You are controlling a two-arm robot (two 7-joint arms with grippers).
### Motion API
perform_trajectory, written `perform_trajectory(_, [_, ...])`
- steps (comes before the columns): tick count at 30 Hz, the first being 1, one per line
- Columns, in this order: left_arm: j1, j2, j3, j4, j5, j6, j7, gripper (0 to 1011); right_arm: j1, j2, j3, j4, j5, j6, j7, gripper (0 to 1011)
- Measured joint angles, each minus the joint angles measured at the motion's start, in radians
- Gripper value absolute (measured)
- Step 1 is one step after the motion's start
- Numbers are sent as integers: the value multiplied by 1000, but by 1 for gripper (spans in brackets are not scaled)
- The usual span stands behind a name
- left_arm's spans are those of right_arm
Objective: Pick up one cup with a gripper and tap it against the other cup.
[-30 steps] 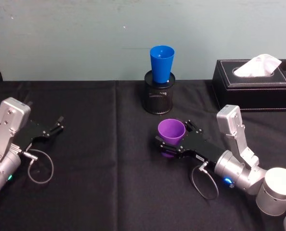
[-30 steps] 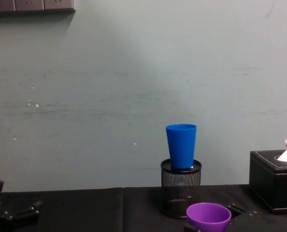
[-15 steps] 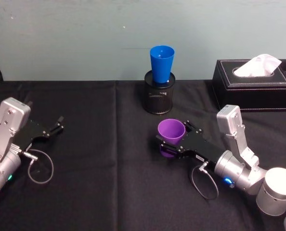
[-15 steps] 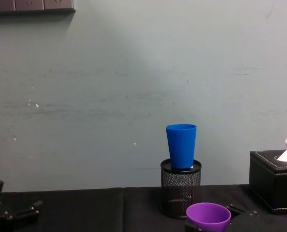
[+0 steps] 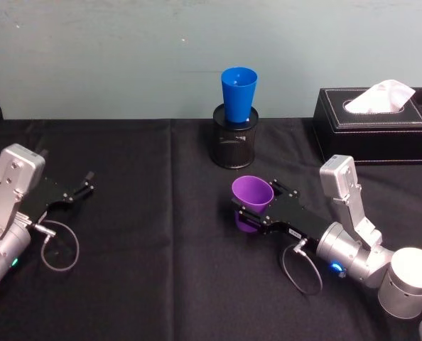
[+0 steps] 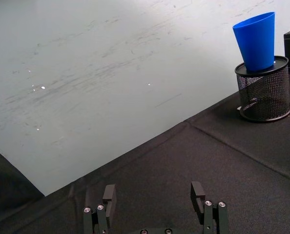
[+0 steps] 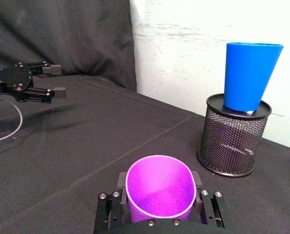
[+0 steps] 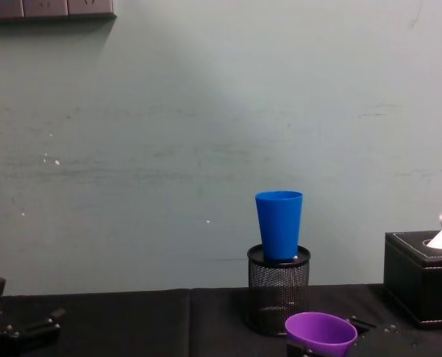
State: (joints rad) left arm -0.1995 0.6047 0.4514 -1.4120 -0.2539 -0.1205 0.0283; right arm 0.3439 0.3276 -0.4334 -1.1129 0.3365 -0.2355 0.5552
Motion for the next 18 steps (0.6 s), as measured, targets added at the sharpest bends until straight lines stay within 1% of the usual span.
perform_trajectory(8, [0, 0, 0, 0, 0, 0, 0, 1000, 0, 1, 0, -1, 0, 0, 0, 726])
perform_trajectory(12, [0, 0, 0, 0, 0, 0, 0, 1000, -1, 12, 2, -28, -9, 3, 9, 726])
perform_trajectory(16, [0, 0, 0, 0, 0, 0, 0, 1000, -6, 25, 12, -77, -9, 40, 8, 726])
perform_trajectory(17, [0, 0, 0, 0, 0, 0, 0, 1000, -7, 28, 15, -89, -5, 53, 8, 726])
perform_trajectory(18, [0, 0, 0, 0, 0, 0, 0, 1000, -10, 35, 21, -118, 6, 81, 8, 726])
